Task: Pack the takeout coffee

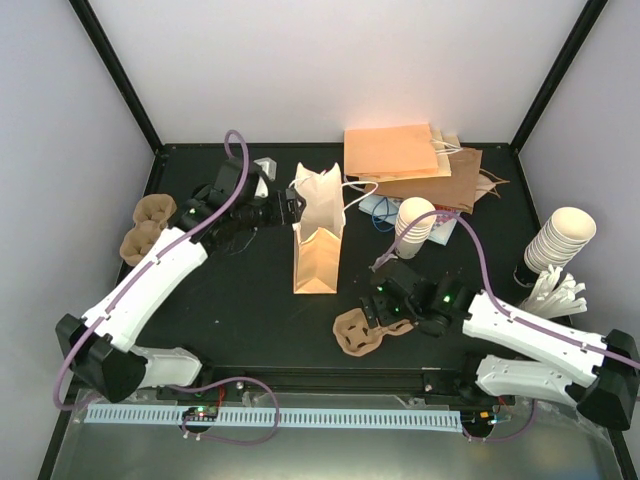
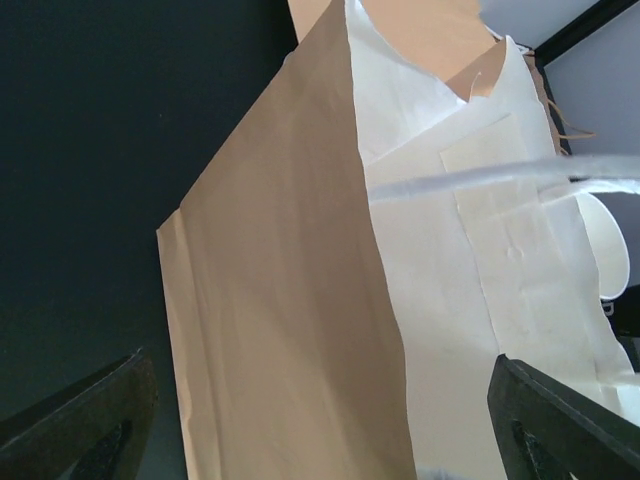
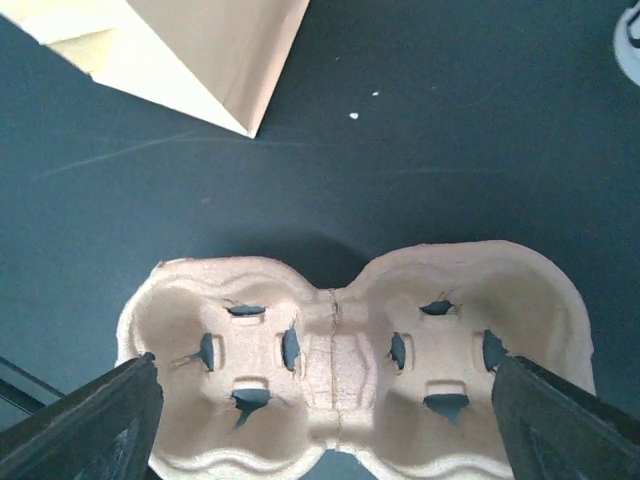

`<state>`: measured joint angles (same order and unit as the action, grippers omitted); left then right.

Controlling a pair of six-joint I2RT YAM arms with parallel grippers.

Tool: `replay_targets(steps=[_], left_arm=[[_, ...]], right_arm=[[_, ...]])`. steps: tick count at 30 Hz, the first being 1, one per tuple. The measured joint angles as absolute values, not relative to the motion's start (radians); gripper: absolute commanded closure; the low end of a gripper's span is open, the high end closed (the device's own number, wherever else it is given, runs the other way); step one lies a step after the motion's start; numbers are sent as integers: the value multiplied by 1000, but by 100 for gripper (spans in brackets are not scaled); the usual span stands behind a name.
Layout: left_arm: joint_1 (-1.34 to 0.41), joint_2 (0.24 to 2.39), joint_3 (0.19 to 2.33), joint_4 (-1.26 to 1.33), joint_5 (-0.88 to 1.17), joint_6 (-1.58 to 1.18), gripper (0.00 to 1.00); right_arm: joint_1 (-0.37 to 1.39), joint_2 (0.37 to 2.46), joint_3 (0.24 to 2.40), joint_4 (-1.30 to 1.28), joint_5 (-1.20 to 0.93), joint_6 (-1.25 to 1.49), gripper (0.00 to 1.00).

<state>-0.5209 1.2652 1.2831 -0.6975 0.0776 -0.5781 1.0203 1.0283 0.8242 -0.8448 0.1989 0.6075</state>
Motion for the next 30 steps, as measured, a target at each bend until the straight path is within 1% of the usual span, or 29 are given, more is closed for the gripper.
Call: replay_targets(steps=[2, 7, 13, 14, 16, 20, 30], left_arm=[[-521, 1293, 1313, -711, 73, -580, 12], [-521, 1339, 1331, -718, 62, -587, 17], [-521, 1362, 1331, -718, 43, -588, 19], [-521, 1364, 1333, -718, 40, -588, 19], [-521, 1369, 1334, -718, 33, -588, 19], [-521, 1370, 1335, -718, 19, -586, 20], [-521, 1370, 1337, -730, -5, -567, 21]], right_arm=[[1021, 1042, 809, -824, 180, 606, 15], [1021, 1144, 791, -796, 158, 591, 22], [1022, 1209, 750, -766, 140, 588, 27], [1023, 1213, 741, -757, 136, 589, 30], [1029, 1225, 722, -736, 128, 593, 32], [1039, 1257, 696, -714, 125, 605, 34], [1048, 1334, 693, -681, 142, 612, 49]])
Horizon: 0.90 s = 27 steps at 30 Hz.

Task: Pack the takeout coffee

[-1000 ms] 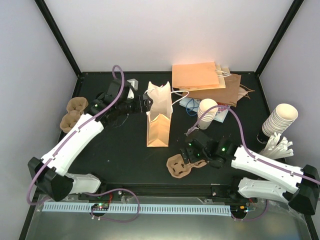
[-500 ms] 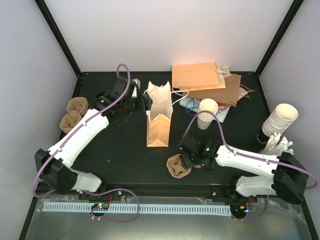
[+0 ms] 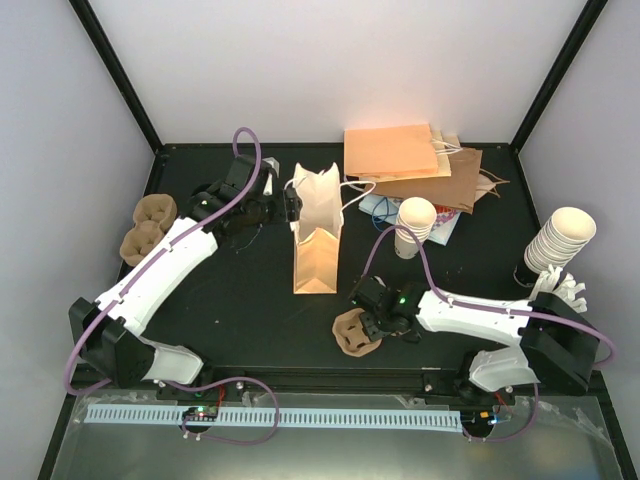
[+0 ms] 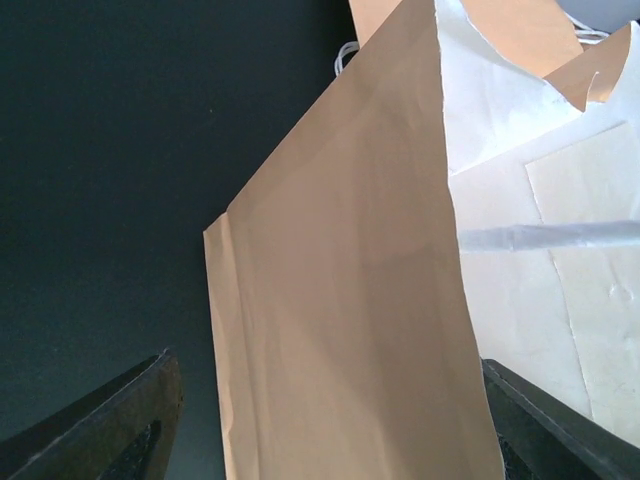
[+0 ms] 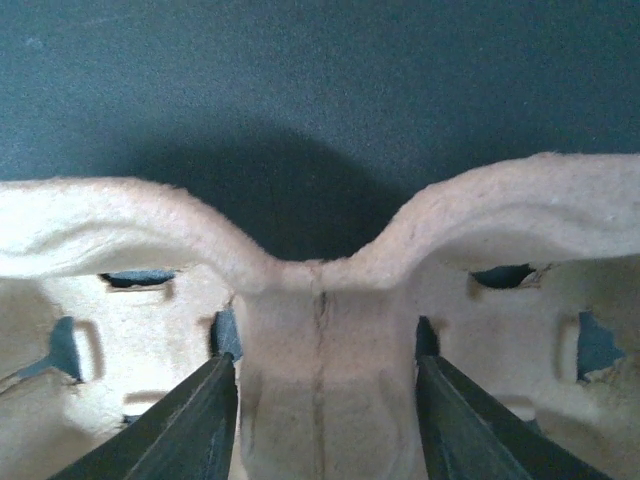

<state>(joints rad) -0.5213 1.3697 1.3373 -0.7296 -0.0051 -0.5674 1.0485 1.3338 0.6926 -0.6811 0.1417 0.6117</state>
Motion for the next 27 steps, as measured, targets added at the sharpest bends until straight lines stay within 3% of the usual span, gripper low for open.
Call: replay_targets(steps=[7, 13, 24, 27], left_arm=[[-521, 1367, 1338, -741, -11, -551, 26], [-521, 1357, 1338, -751, -9, -529, 31], [-521, 1349, 1355, -799, 13, -482, 53], [-521, 1355, 1386, -829, 16, -473, 67]], right_arm=[[1050, 1328, 693, -669, 153, 608, 60], [1050, 1237, 693, -669, 157, 607, 61], [1050, 1060, 783, -787, 167, 601, 62], [1050, 997, 847, -829, 178, 587, 62]])
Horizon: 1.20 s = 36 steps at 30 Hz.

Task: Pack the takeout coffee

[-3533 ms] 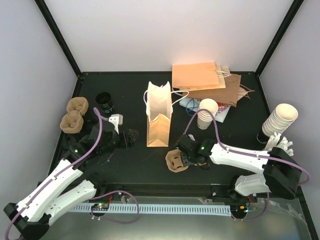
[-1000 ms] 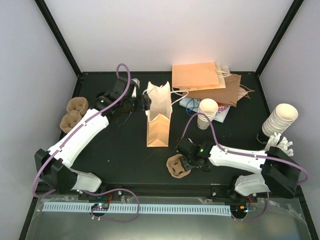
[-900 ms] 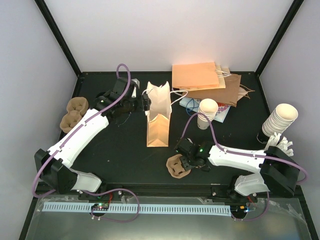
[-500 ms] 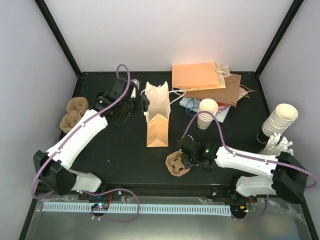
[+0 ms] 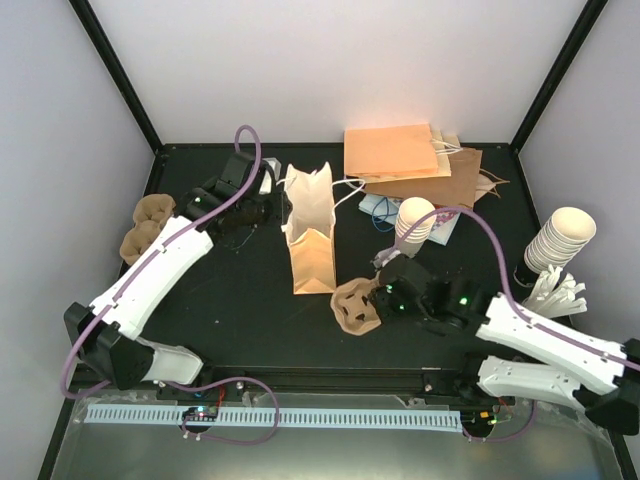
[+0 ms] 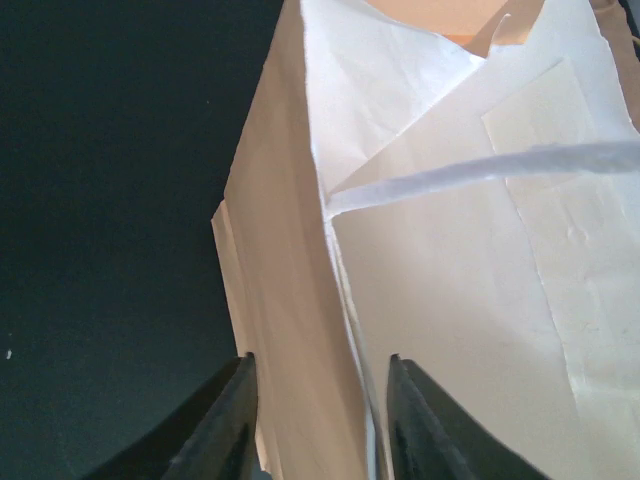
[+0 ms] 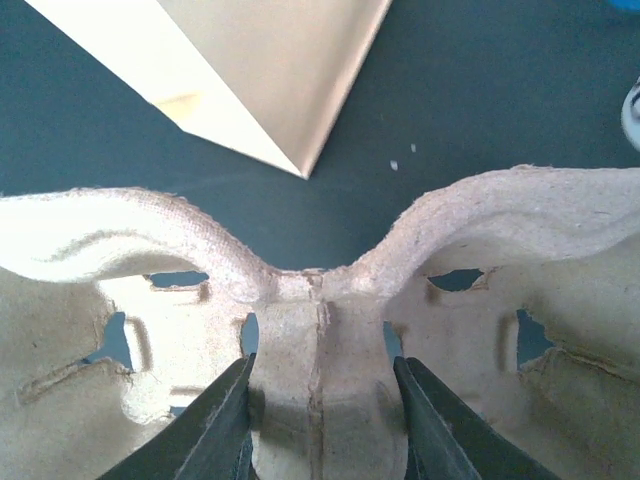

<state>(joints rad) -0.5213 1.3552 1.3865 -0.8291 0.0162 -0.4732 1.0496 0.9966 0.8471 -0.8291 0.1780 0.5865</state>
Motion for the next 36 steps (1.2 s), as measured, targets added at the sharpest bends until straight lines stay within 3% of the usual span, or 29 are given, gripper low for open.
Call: replay_targets(steps=[8, 16, 26, 31, 36], left_arm=[[-521, 1385, 1483, -928, 41, -410, 98], [-523, 1370, 1535, -1010, 92, -286, 98], [-527, 1314, 1537, -1066, 229, -183, 99], [-528, 1293, 1534, -1068, 277, -162, 98], [-530, 1251, 1530, -1069, 312, -144, 99]], right_arm=[[1050, 934, 1114, -971, 181, 517, 62], [1050, 972, 1470, -1045, 103, 405, 65], [1049, 1173, 1781, -1036, -96, 331, 65], [1049, 1249, 1813, -991, -236, 311, 66], [1028, 1271, 1710, -909, -381, 308, 66]])
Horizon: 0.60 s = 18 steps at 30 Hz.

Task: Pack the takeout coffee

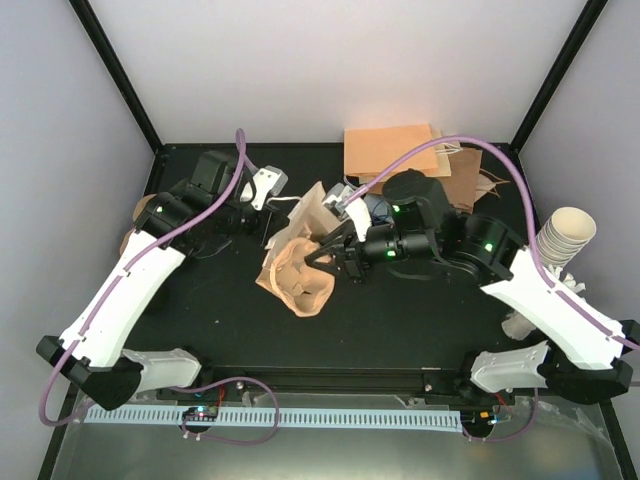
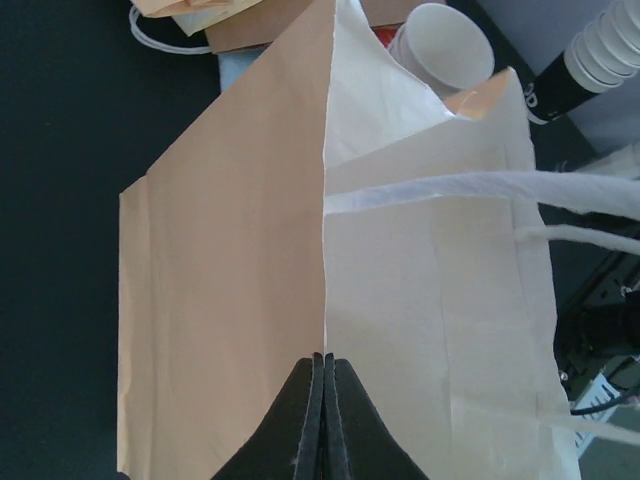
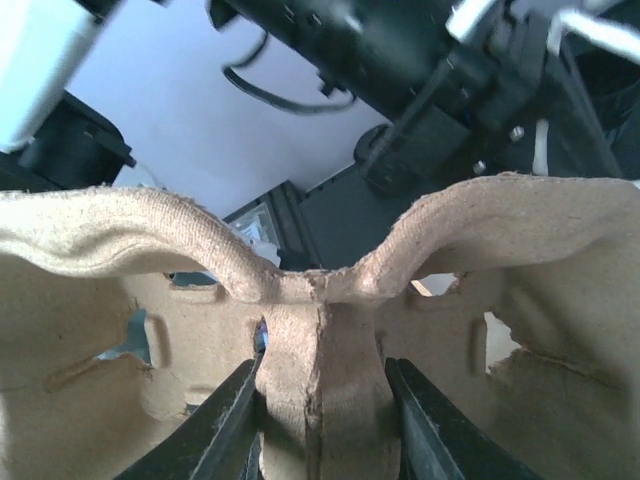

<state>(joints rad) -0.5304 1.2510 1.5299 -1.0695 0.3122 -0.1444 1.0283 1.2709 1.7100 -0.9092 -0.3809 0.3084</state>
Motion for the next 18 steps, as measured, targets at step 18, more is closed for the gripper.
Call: replay_targets(steps=[18], left_arm=[[-538, 1176, 1474, -1067, 457, -77, 98]], right_arm=[[875, 1331, 1541, -798, -617, 238, 67]])
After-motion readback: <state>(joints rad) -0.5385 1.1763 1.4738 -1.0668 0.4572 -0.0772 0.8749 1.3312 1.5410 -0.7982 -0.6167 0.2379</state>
